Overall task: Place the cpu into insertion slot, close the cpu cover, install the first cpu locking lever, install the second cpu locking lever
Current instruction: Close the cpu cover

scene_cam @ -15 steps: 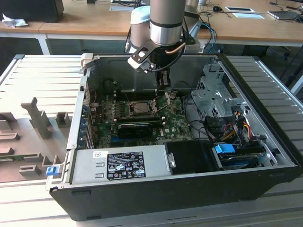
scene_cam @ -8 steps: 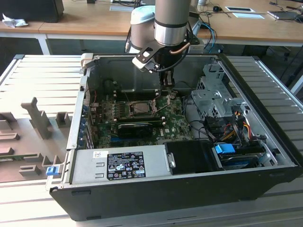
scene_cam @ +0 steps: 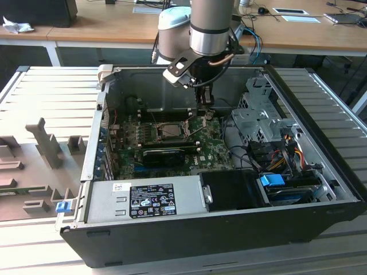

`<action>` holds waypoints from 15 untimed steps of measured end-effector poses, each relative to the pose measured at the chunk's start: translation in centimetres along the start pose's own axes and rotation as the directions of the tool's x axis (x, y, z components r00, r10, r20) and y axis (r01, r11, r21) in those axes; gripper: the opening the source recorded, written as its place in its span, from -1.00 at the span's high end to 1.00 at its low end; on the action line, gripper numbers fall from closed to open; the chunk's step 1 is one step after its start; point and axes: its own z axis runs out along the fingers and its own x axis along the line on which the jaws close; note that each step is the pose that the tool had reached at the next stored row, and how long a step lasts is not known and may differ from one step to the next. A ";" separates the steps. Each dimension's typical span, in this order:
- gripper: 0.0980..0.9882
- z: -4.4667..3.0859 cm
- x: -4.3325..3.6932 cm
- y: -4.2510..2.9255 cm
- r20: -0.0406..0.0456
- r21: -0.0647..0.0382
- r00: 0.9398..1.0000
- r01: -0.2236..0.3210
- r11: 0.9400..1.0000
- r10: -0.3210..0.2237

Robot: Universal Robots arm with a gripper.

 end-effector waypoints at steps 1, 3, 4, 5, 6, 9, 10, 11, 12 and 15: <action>0.98 0.00 0.00 0.06 0.000 0.000 1.000 0.000 1.000 0.000; 0.98 0.01 0.00 0.24 0.000 0.000 1.000 0.000 1.000 0.000; 0.98 0.02 0.00 0.33 0.000 0.000 1.000 0.000 1.000 0.000; 0.98 0.02 0.00 0.44 0.000 0.000 1.000 0.000 1.000 0.000; 0.98 0.03 0.00 0.51 0.000 0.000 1.000 0.000 1.000 0.000; 0.98 0.09 0.02 1.08 0.000 0.000 1.000 0.005 1.000 -0.005; 0.98 0.12 0.02 1.26 0.000 0.000 1.000 0.007 1.000 -0.007; 0.98 0.15 0.03 1.47 0.000 0.000 1.000 0.010 1.000 -0.010; 0.98 0.19 0.04 1.74 0.000 0.000 1.000 0.011 1.000 -0.011; 0.98 0.38 0.12 2.49 -0.001 0.000 1.000 0.016 1.000 -0.016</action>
